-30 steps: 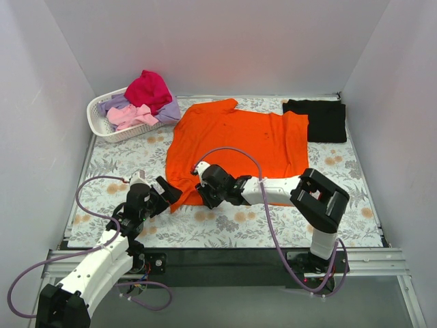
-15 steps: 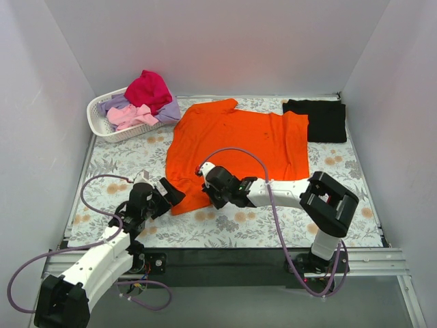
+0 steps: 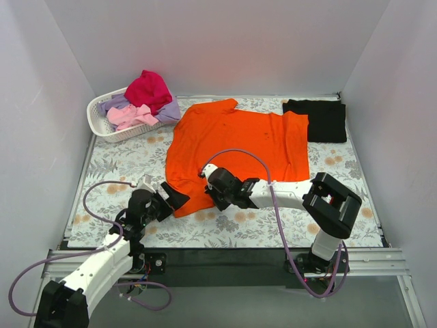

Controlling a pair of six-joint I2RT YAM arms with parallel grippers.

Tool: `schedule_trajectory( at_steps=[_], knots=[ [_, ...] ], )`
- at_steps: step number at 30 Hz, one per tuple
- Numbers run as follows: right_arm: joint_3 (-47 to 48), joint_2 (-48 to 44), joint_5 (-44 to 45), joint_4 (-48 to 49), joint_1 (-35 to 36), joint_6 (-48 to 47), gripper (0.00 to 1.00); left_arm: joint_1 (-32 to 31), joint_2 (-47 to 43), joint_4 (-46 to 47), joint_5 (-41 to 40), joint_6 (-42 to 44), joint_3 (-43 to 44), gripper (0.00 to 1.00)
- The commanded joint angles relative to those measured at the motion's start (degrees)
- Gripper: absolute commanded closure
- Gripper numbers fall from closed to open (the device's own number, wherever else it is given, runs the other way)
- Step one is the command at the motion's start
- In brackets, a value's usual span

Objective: Fold and stack the t-shirts
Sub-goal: Flatten the tshirt out

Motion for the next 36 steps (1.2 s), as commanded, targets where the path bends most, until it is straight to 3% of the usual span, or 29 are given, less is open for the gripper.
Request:
schedule_trajectory(
  at_steps=[1, 11, 15, 17, 18, 19, 22, 23, 24, 26, 27, 31, 36],
  knots=[
    [-0.2, -1.3, -0.1, -0.2, 0.5, 0.8, 0.99, -0.6, -0.6, -3.1, 3.6, -2.5, -3.6, 0.10],
    [0.0, -1.5, -0.5, -0.1, 0.9, 1.0, 0.99, -2.1, 3.9, 7.4, 4.9, -7.1, -8.4, 0.21],
    [-0.3, -2.1, -0.4, -0.1, 0.9, 1.0, 0.99, -2.4, 5.9, 8.9, 3.6, -6.4, -8.1, 0.34],
    [-0.4, -2.3, -0.3, 0.0, 0.9, 1.0, 0.99, -2.5, 7.2, 9.6, 3.3, -6.5, -8.2, 0.48],
    [-0.5, -2.8, -0.2, -0.1, 0.9, 1.0, 0.99, -2.5, 7.6, 10.1, 2.9, -6.5, -8.2, 0.61],
    [-0.6, -2.9, 0.0, 0.0, 0.9, 1.1, 0.99, -2.5, 7.9, 10.3, 2.6, -6.5, -8.2, 0.61],
    [-1.3, -4.0, 1.1, -0.2, 0.9, 1.2, 0.99, -2.6, 8.8, 11.3, 1.9, -6.5, -8.0, 0.85],
    [-1.6, -4.5, 1.5, -0.3, 0.9, 1.2, 0.99, -2.6, 9.1, 11.5, 1.8, -6.4, -7.8, 0.98],
    [-2.0, -4.9, 2.1, -0.7, 0.9, 1.3, 0.99, -2.6, 9.3, 11.7, 1.6, -6.2, -7.6, 1.00],
    [-2.5, -6.4, 4.7, -1.4, 0.9, 1.6, 0.91, -2.7, 9.4, 11.7, 1.5, -5.5, -6.6, 1.00],
    [-2.9, -7.2, 5.8, -2.1, 0.8, 1.7, 0.80, -2.6, 9.3, 11.5, 1.5, -4.7, -6.7, 1.00],
    [-5.1, -13.9, 14.3, -9.0, -1.5, 3.1, 0.54, -2.6, 8.5, 11.4, 1.8, -3.3, -3.2, 1.00],
    [-12.3, -25.6, 14.4, -11.4, -15.0, 5.1, 0.35, -2.6, 8.7, 11.5, 1.6, -0.7, -0.5, 1.00]
  ],
)
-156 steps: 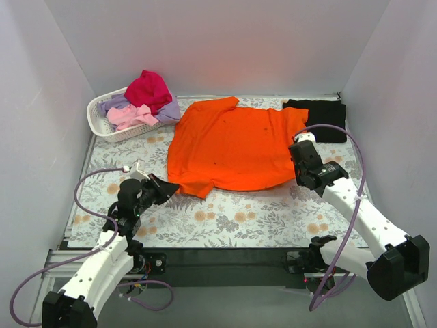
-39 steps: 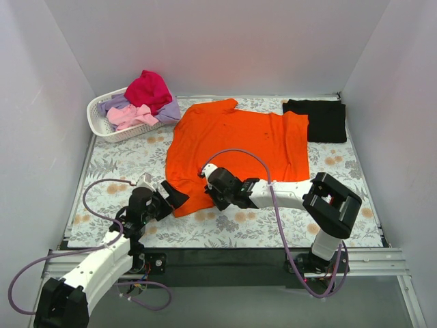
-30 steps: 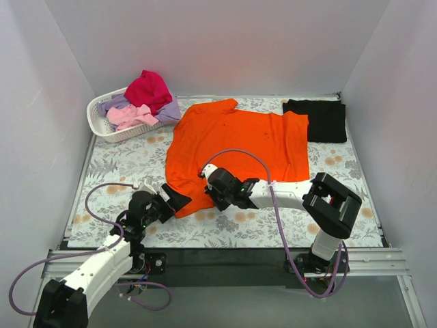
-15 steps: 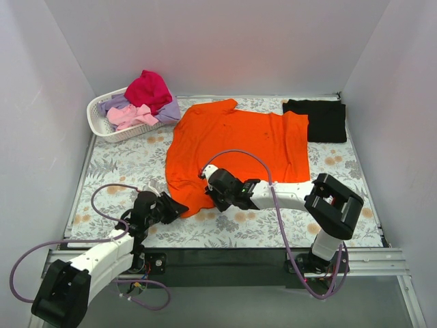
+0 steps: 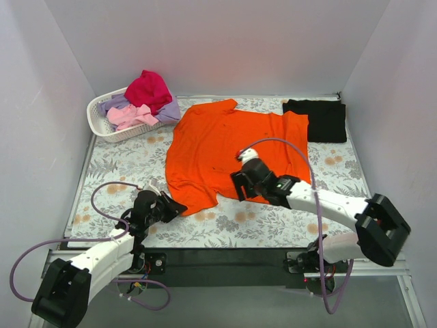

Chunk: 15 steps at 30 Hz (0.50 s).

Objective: Fold and stack the t-shirts
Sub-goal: Flatten the tshirt out

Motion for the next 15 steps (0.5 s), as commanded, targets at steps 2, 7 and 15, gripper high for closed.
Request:
schedule_trajectory(
  at_steps=[2, 7, 15],
  knots=[
    [-6.6, -8.5, 3.4, -4.8, -14.8, 2.2, 0.31, -0.2, 0.1, 0.9, -0.9, 4.3, 3.3, 1.00],
    [-10.5, -14.6, 2.4, -7.2, -26.9, 4.9, 0.27, -0.2, 1.4, 2.4, 0.6, 7.2, 5.0, 1.00],
    [-15.8, -19.0, -3.8, -8.5, -43.6, 10.4, 0.26, -0.8, 0.7, 3.0, 3.9, 8.5, 4.8, 1.00]
  ],
)
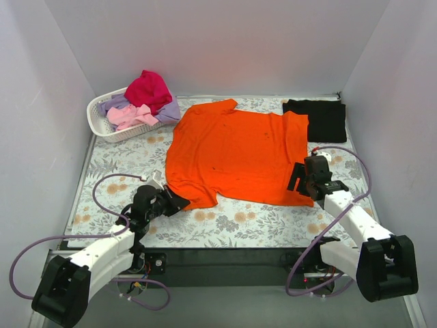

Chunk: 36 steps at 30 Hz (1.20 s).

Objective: Fold and stack the t-shirts
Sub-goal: Flatten the tshirt out

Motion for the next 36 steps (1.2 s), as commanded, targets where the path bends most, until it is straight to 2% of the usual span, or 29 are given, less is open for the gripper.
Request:
schedule_trajectory(
  at_steps=[1, 10, 14, 20, 23, 26, 27, 36],
  knots=[
    [-1.5, -2.1, -3.9, -1.3, -4.0, 3.7, 0.26, -0.9, -1.7, -0.5, 0.2, 2.4, 1.3, 1.00],
    [-4.3, -5.8, -5.0, -4.7, -11.6, 7.3, 0.25, -1.9, -1.4, -1.8, -1.7, 3.1, 1.6, 1.00],
    [-5.5, -6.6, -9.3, -5.3, -16.4, 6.8, 0.25, -1.9, -1.2, -1.5, -1.8, 3.1, 1.6, 1.00],
    [-7.5, -6.3, -14.1, -5.4, -17.6, 8.4, 0.30, -1.9, -0.8, -1.3, -1.9, 3.2, 1.6, 1.00],
    [-8.7, -7.2, -14.6, -5.3, -17.6, 9.4, 0.38, -1.9, -0.6, -1.3, -1.9, 3.2, 1.5, 1.00],
    [-9.4, -8.0, -13.7, -5.3, -17.6, 9.6, 0.56, -1.9, -0.5, -1.2, -2.0, 3.2, 1.6, 1.00],
    [-9.6, -8.4, -13.3, -5.4, -17.6, 9.4, 0.66, -1.9, -0.4, -1.1, -2.1, 3.2, 1.6, 1.00],
    [-8.5, -11.2, -10.2, -7.4, -17.6, 7.2, 0.99, -1.9, -0.4, -1.0, -1.4, 3.3, 1.7, 1.00]
  ],
)
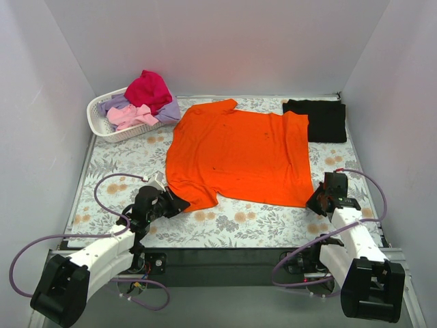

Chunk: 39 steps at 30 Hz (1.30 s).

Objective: Fold and stack the t-shirts
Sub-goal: Flatten the tshirt out

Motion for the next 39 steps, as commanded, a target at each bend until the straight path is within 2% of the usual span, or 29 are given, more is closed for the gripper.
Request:
schedule_trajectory(
  at_steps=[1, 6, 9, 13, 16, 24, 30, 34, 35, 39],
  knots=[
    [1.6, -1.8, 1.8, -2.2, -0.1, -1.8, 0.99, -0.3, -1.0, 0.6, 0.2, 1.0, 1.6, 1.00],
    [2.5, -4.8, 0.0, -2.5, -0.1, -2.6, 0.99, -0.3, -4.9, -2.9, 2.1, 1.2, 2.9, 1.00],
    [2.8, -5.2, -5.9, -4.0, -0.1, -1.5, 0.99, -0.3, -9.0, -3.9, 4.2, -1.6, 2.6, 1.00],
    [4.1, -4.5, -8.2, -9.5, -0.1, -1.9, 0.99, -0.4, -15.0, -7.4, 4.7, -3.3, 3.3, 1.00],
    [6.7, -5.0, -6.6, -14.8, -0.1, -2.7, 0.99, -0.3, -18.1, -13.7, 2.7, -2.8, 5.5, 1.00],
    [15.2, -3.3, -3.1, -27.1, 2.0, -3.8, 0.99, -0.3, -23.0, -17.6, 4.9, -6.3, 5.1, 1.00],
    [20.7, -4.6, 0.3, -28.6, 3.6, -5.2, 0.99, -0.3, -28.0, -20.5, 2.8, -8.4, 5.1, 1.00],
    [18.1, -4.7, -0.6, -22.5, 3.6, -6.6, 0.99, -0.3, -23.2, -15.1, 0.3, -7.8, 5.3, 1.00],
    [17.2, -4.2, -1.1, -19.2, 3.5, -6.7, 0.99, -0.2, -21.1, -9.8, 1.0, -7.8, 4.6, 1.00],
    [13.9, -2.2, -4.0, -11.2, 3.6, -5.7, 0.99, -0.1, -3.3, 2.9, 4.1, -8.6, 5.3, 1.00]
  ],
)
